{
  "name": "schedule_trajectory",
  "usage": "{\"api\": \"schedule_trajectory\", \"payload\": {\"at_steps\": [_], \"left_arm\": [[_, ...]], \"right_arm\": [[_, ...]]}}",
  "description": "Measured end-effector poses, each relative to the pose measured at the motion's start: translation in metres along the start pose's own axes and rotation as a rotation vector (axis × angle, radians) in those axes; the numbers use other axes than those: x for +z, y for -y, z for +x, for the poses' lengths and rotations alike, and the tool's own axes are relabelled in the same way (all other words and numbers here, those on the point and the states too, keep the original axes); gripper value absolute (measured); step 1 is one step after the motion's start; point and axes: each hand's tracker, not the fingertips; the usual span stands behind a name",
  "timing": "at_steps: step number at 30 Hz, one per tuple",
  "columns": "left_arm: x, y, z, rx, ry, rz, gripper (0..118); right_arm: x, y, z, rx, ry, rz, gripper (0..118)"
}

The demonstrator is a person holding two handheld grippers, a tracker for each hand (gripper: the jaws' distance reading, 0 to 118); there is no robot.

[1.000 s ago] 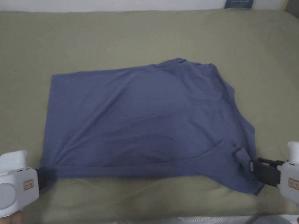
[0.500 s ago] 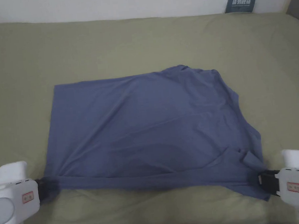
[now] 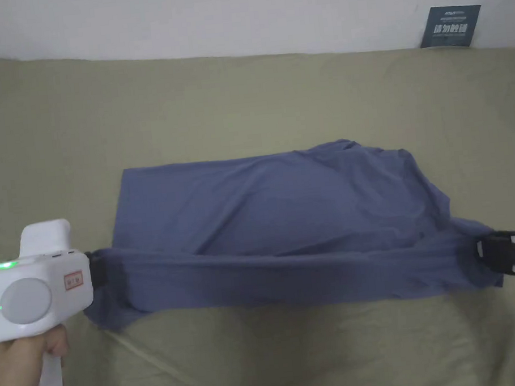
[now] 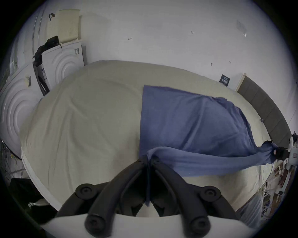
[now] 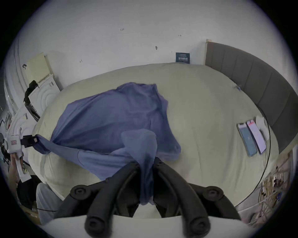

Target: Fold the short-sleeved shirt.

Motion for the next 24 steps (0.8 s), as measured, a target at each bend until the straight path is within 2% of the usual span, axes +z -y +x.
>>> {"api": "schedule_trajectory", "payload": {"at_steps": [7, 15, 16, 17, 18, 19, 20, 21, 22, 23, 24], "left_arm": [[-0.045, -0.038, 0.011, 0.006, -0.034, -0.001, 4], [-0.086, -0.032, 0.015, 0.004, -0.064, -0.090, 4], [-0.087, -0.030, 0.015, -0.001, -0.067, -0.098, 4], [-0.089, -0.028, 0.015, -0.002, -0.069, -0.104, 4], [-0.091, -0.026, 0.015, -0.001, -0.070, -0.112, 13], [-0.092, -0.024, 0.014, 0.000, -0.067, -0.117, 56], [-0.092, -0.023, 0.013, 0.000, -0.055, -0.127, 98], [-0.093, -0.021, 0.012, 0.001, -0.055, -0.129, 118], [-0.094, -0.020, 0.011, 0.004, -0.059, -0.133, 115], [-0.090, -0.018, 0.009, 0.008, -0.075, -0.125, 113], [-0.084, -0.019, 0.009, 0.020, -0.092, -0.062, 113]], "right_arm": [[-0.059, -0.057, -0.011, 0.065, 0.028, -0.027, 12], [-0.120, -0.054, -0.007, 0.032, 0.041, -0.156, 12], [-0.122, -0.051, -0.007, 0.027, 0.038, -0.158, 14], [-0.125, -0.051, -0.005, 0.023, 0.034, -0.163, 24], [-0.126, -0.049, -0.004, 0.017, 0.028, -0.171, 42], [-0.127, -0.048, -0.004, 0.010, 0.027, -0.174, 84], [-0.128, -0.047, -0.002, -0.002, 0.026, -0.174, 114], [-0.129, -0.046, 0.001, -0.013, 0.029, -0.169, 115], [-0.128, -0.044, 0.003, -0.022, 0.032, -0.162, 106], [-0.120, -0.044, 0.007, -0.069, 0.020, -0.047, 106], [-0.116, -0.043, 0.011, -0.060, 0.032, -0.075, 107]]}}
